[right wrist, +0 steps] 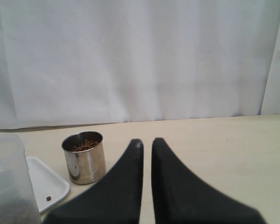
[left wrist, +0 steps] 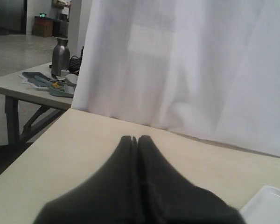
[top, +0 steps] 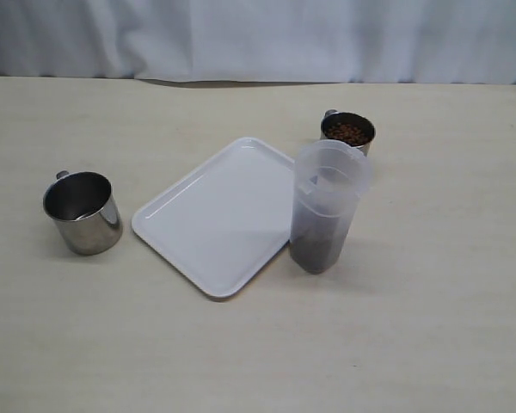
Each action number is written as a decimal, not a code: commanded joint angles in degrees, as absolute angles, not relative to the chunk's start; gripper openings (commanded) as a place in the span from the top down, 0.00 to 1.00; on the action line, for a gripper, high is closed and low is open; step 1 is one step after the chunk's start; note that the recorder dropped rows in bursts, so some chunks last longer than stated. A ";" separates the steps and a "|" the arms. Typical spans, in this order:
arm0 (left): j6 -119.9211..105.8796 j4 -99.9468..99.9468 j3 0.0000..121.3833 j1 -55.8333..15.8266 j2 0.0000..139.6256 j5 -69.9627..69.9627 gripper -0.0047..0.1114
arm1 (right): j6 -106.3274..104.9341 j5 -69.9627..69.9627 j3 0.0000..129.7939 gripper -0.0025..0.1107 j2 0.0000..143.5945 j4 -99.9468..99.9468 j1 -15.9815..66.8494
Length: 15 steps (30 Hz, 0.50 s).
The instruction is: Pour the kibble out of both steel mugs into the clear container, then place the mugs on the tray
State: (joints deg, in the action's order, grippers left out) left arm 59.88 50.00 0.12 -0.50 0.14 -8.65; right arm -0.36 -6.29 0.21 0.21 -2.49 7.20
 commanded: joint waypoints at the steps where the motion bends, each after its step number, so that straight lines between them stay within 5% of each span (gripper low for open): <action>1: 60.33 48.69 0.00 -0.34 0.00 -9.93 0.96 | -0.50 -6.22 0.00 0.93 0.00 -2.79 6.84; 15: 60.21 48.81 0.00 -0.34 0.00 -10.83 0.96 | -0.50 -6.22 0.00 0.93 0.00 -2.79 6.84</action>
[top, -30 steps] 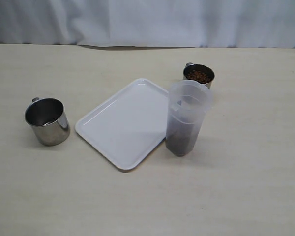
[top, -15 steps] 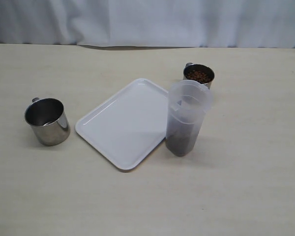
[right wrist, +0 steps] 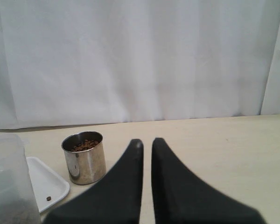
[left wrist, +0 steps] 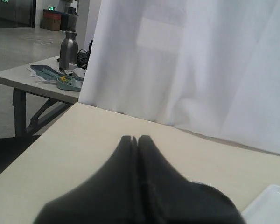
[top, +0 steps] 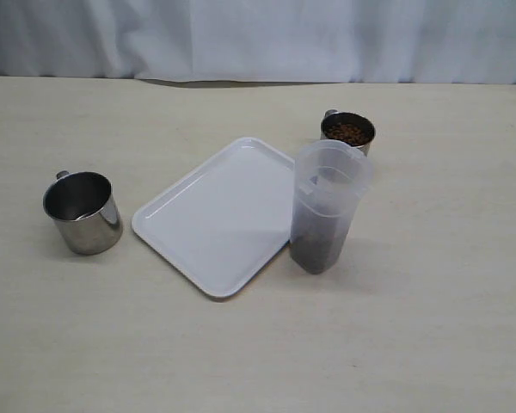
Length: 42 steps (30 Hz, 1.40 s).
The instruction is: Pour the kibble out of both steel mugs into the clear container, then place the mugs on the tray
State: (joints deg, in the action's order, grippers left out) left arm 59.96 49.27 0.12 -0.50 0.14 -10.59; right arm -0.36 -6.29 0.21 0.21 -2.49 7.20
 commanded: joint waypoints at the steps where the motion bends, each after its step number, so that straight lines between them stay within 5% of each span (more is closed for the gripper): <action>1: 60.21 48.81 0.00 -0.34 0.00 -10.83 0.96 | -0.50 -6.22 0.00 0.93 0.00 -2.79 6.84; 23: 60.21 48.81 0.00 -0.34 0.00 -10.83 0.96 | -0.87 -5.45 0.00 0.93 0.00 -1.69 6.84; 42: 60.21 48.81 0.00 -0.34 0.00 -10.83 0.96 | 5.61 15.71 0.00 0.93 1.09 -11.90 6.84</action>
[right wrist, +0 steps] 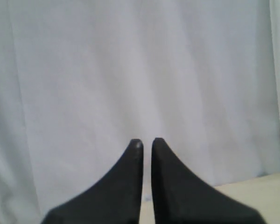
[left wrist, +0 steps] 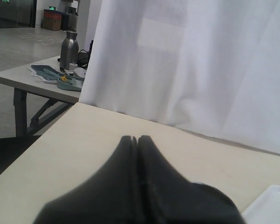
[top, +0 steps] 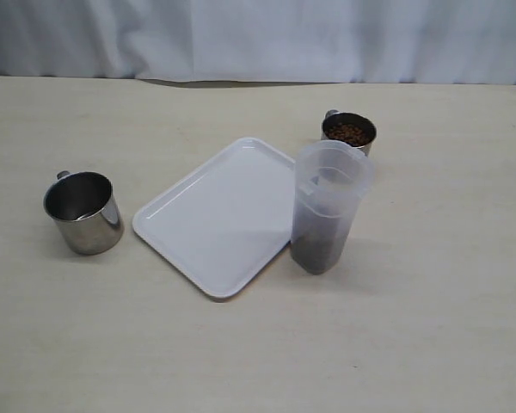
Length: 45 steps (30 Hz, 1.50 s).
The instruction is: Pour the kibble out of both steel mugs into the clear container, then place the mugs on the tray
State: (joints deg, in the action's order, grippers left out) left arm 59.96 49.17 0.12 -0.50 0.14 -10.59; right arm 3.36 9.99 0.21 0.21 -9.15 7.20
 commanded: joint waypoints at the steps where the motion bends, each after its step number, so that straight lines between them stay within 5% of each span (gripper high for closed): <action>1: 60.21 48.81 0.00 -0.34 0.00 -10.83 0.96 | 5.71 15.92 0.00 0.93 2.64 -11.33 6.84; 12: 60.21 49.50 0.00 -0.34 0.00 -10.83 0.96 | 5.71 35.19 0.31 0.93 45.22 0.00 6.84; 23: 60.21 50.40 0.00 -0.34 0.00 -10.83 0.96 | -1.84 39.11 16.16 0.93 89.18 8.72 6.45; 36: 60.21 50.40 0.00 -0.34 0.00 -10.83 0.96 | 16.05 62.48 32.55 0.93 115.02 55.73 -17.32; 45: 60.21 50.40 0.00 -0.34 0.00 -10.83 0.96 | 16.05 65.88 42.98 0.90 126.58 61.10 -13.12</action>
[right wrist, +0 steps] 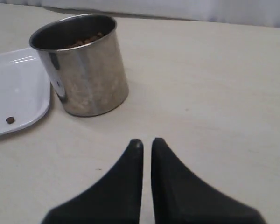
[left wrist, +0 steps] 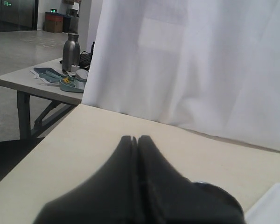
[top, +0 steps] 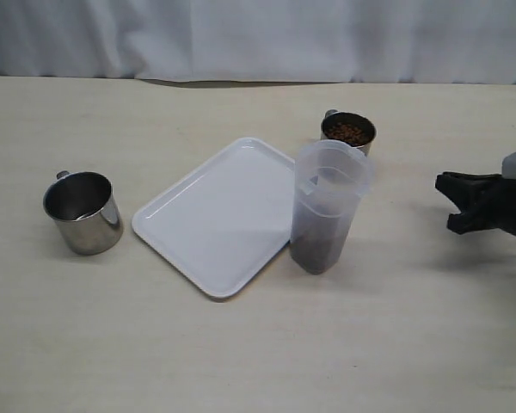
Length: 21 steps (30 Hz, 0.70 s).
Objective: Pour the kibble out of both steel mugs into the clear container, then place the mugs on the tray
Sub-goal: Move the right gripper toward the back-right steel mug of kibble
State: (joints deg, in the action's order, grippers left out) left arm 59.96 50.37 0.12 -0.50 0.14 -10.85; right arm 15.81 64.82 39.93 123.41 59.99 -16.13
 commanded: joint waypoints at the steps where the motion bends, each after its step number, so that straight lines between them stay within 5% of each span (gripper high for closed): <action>1: 60.21 50.40 0.00 -0.34 0.00 -10.83 0.96 | 16.05 65.62 43.78 0.87 127.26 60.47 -12.06; 7: 60.21 50.52 0.00 -0.34 0.00 -10.83 0.96 | 16.05 64.76 47.94 0.47 130.62 51.95 -5.13; 13: 60.21 50.52 0.00 -0.34 0.00 -10.83 0.96 | 15.26 67.16 47.94 0.45 130.52 51.84 -4.47; 17: 60.21 50.52 0.00 -0.34 0.00 -10.83 0.96 | 10.50 65.70 47.94 0.29 130.52 51.25 -3.59; 21: 60.21 50.52 0.00 -0.34 0.00 -10.83 0.96 | 6.29 64.67 47.94 0.24 130.52 48.60 -2.47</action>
State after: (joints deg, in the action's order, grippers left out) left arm 59.96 50.47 0.12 -0.50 0.14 -10.99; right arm 9.89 65.17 47.82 130.46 50.58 -3.23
